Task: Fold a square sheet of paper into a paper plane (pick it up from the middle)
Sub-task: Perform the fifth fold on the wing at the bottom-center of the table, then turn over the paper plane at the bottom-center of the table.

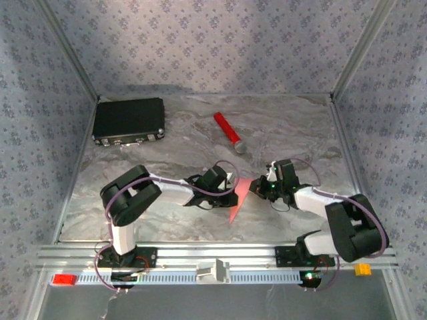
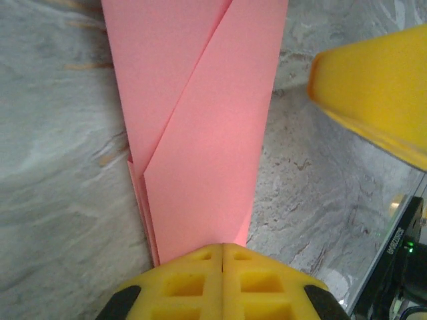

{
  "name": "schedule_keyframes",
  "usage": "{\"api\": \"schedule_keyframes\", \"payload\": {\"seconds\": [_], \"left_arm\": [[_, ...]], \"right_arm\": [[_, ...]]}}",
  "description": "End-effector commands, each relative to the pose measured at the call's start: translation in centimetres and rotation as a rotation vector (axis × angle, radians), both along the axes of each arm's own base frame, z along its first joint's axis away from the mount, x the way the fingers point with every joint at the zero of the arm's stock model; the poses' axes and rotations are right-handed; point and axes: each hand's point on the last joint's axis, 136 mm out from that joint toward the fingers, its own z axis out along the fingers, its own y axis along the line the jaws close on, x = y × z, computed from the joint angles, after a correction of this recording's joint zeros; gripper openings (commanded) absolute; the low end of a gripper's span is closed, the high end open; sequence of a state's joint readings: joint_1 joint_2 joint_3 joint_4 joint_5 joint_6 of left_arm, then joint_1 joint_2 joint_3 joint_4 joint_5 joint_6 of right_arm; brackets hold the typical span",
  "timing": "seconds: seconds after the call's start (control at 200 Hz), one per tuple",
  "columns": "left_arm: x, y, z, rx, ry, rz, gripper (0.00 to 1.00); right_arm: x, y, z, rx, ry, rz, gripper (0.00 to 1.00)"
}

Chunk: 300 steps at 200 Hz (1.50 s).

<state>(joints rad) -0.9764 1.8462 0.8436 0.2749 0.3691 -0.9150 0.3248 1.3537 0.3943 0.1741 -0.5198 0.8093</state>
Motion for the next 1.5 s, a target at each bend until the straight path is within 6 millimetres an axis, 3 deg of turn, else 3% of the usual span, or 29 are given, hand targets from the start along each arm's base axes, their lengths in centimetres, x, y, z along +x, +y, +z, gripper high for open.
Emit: {"api": "schedule_keyframes", "payload": {"seconds": [0.0, 0.22, 0.37, 0.565, 0.909, 1.494], "left_arm": [[0.5, 0.5, 0.3, 0.009, -0.009, 0.064, 0.04], [0.6, 0.9, 3.0, -0.023, -0.069, 0.057, 0.16], [1.2, 3.0, 4.2, 0.017, -0.109, 0.089, 0.23], [1.0, 4.1, 3.2, 0.020, -0.057, 0.066, 0.25], [0.2, 2.9, 1.9, -0.004, 0.008, -0.004, 0.25], [-0.6, 2.3, 0.4, 0.009, 0.066, -0.053, 0.24]], "right_arm": [[0.5, 0.8, 0.3, 0.029, -0.016, 0.045, 0.07], [0.6, 0.5, -0.4, -0.002, 0.001, 0.054, 0.08], [0.3, -0.1, 0.0, -0.021, -0.008, 0.034, 0.10], [-1.1, -0.2, 0.4, -0.015, -0.004, 0.035, 0.13], [-4.4, 1.4, 0.0, -0.004, 0.028, 0.092, 0.16], [-6.6, 3.2, -0.2, 0.028, 0.044, 0.171, 0.17]]}}
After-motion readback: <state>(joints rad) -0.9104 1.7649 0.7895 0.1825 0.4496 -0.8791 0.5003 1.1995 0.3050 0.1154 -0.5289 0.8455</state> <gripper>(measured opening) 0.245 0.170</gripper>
